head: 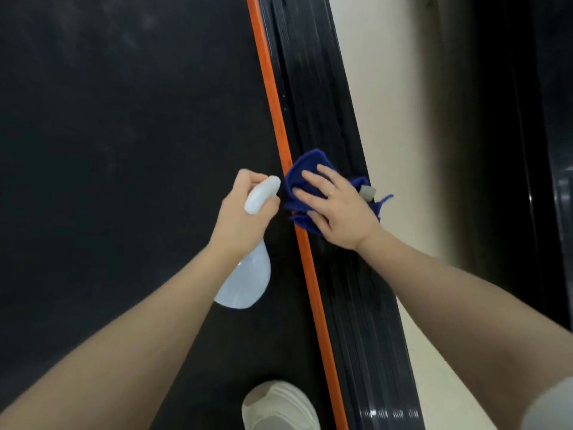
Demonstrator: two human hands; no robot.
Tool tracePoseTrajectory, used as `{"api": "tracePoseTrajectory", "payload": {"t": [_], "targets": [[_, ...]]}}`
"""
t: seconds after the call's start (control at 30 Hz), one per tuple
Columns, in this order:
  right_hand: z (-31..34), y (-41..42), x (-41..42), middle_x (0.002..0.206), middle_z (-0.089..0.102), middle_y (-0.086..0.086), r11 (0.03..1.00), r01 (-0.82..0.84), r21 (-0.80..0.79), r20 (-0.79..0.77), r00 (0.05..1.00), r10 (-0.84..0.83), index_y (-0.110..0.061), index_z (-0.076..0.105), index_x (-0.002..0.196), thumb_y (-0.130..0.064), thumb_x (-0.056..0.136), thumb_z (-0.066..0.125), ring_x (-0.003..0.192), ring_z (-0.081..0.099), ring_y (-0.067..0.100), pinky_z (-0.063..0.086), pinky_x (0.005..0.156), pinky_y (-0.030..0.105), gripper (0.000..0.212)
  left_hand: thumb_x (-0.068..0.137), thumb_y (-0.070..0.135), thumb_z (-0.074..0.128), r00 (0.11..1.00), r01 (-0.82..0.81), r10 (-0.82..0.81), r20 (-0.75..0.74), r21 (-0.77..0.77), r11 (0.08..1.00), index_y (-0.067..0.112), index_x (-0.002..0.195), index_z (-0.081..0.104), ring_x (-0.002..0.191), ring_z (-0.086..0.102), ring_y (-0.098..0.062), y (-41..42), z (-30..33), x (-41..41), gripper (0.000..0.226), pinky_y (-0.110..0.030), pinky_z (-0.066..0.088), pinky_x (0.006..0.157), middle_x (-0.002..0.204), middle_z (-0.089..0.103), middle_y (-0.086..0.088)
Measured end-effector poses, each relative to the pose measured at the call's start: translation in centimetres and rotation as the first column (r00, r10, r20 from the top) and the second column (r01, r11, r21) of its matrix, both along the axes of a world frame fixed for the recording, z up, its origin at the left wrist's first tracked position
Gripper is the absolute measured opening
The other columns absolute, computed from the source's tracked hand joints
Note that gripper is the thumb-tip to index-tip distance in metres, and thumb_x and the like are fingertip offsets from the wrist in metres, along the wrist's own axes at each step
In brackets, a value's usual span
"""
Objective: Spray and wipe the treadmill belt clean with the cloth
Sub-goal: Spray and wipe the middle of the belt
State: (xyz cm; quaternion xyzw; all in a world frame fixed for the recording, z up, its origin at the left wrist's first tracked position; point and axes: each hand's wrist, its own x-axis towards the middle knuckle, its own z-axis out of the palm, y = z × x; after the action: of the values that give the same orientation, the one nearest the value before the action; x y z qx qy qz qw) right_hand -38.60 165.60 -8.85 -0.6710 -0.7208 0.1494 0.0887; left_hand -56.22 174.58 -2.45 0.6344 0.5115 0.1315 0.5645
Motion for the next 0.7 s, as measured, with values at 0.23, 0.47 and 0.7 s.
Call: {"api": "tracePoseTrajectory", "payload": {"t": [0.23, 0.47, 0.7], "targets": [[-0.2, -12.3, -6.1, 0.130, 0.056, 0.014, 0.930, -0.350, -0.113, 0.093, 0.928, 0.361, -0.013, 0.069, 0.110, -0.015, 0.063, 0.077, 0.128, 0.036, 0.039, 0.023, 0.110, 0.048, 0.048, 0.087, 0.018, 0.062, 0.997, -0.080, 0.081, 0.012, -0.087, 0.993, 0.012, 0.103, 0.049, 0.092, 0.063, -0.026, -1.0, -0.2, -3.4, 0.021, -0.041, 0.057, 0.075, 0.103, 0.062, -0.015], [1.3, -5.1, -13.1, 0.114, 0.062, 0.012, 0.989, -0.103, -0.107, -0.145, 0.986, 0.087, -0.011, 0.068, 0.105, -0.013, 0.078, 0.055, 0.101, 0.057, 0.040, 0.046, 0.093, 0.050, 0.029, 0.090, 0.015, 0.060, 0.961, -0.234, 0.219, -0.168, -0.076, 0.969, 0.014, 0.103, 0.048, 0.082, 0.060, -0.015, -4.6, 0.6, -13.3, 0.017, -0.033, 0.055, 0.066, 0.094, 0.062, -0.001], [3.6, 2.6, -23.9, 0.144, 0.039, 0.005, 0.974, -0.100, -0.202, -0.204, 0.977, 0.058, -0.014, 0.049, 0.134, -0.010, 0.095, 0.045, 0.131, 0.029, 0.031, 0.027, 0.108, 0.043, 0.039, 0.088, 0.020, 0.061, 0.905, -0.344, 0.341, -0.253, 0.035, 0.938, 0.023, 0.101, 0.048, 0.075, 0.061, -0.016, -4.0, 2.3, -28.0, 0.019, -0.039, 0.053, 0.074, 0.088, 0.063, 0.003]]}}
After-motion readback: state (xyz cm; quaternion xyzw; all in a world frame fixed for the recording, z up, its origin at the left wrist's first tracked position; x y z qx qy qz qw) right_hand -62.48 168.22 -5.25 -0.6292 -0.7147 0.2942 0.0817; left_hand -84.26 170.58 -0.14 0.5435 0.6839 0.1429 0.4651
